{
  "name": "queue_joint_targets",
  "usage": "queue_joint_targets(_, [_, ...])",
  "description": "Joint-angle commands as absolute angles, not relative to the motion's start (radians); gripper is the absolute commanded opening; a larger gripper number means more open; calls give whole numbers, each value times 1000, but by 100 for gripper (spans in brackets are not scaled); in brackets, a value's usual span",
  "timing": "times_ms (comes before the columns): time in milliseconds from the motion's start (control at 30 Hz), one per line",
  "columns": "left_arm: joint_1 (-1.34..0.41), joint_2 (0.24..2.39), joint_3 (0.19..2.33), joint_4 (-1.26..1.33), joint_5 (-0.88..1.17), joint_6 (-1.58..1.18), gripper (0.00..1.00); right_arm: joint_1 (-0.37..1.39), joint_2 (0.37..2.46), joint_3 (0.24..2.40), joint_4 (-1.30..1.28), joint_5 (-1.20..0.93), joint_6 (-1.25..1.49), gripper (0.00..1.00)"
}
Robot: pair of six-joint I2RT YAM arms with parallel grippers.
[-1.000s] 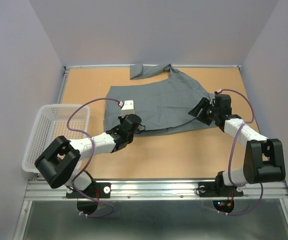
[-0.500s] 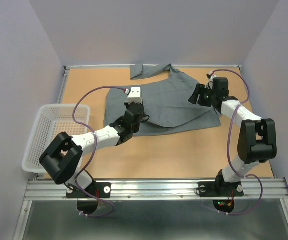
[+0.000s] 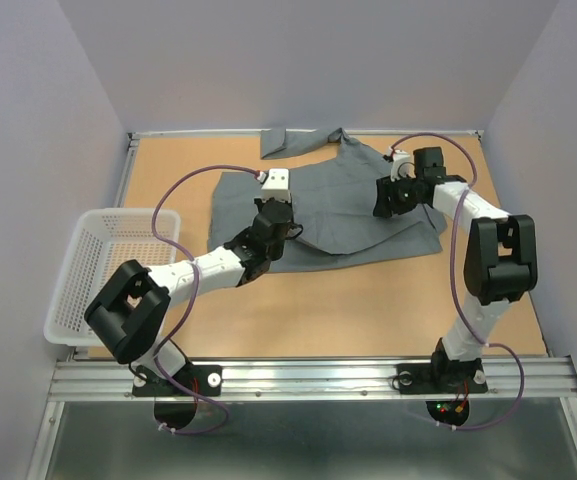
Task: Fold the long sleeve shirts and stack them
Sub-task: Fold the shirt
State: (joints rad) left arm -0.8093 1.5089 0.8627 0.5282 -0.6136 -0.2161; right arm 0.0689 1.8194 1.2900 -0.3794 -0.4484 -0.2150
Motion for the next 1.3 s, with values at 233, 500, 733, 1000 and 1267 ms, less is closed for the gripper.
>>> queue_joint_targets(233, [-804, 1520, 934, 580, -637, -186, 8, 109, 1890, 1410, -476, -425, -328, 54])
queue_joint_targets(500, [-805, 1532, 946, 581, -630, -199, 8, 130, 1931, 1439, -479, -373, -339, 48])
queue_joint_targets(733, [-804, 1549, 963, 583, -630, -192, 8, 133, 1950, 1456, -491, -373, -342, 26])
queue_joint_targets(1000, [-801, 1571, 983, 633, -632, -134, 8, 132, 1996, 1540, -508, -321, -353, 13])
queue_joint_targets(1267, [-798, 1597, 986, 732, -617, -58, 8, 130, 2063, 1594, -514, -284, -333, 30])
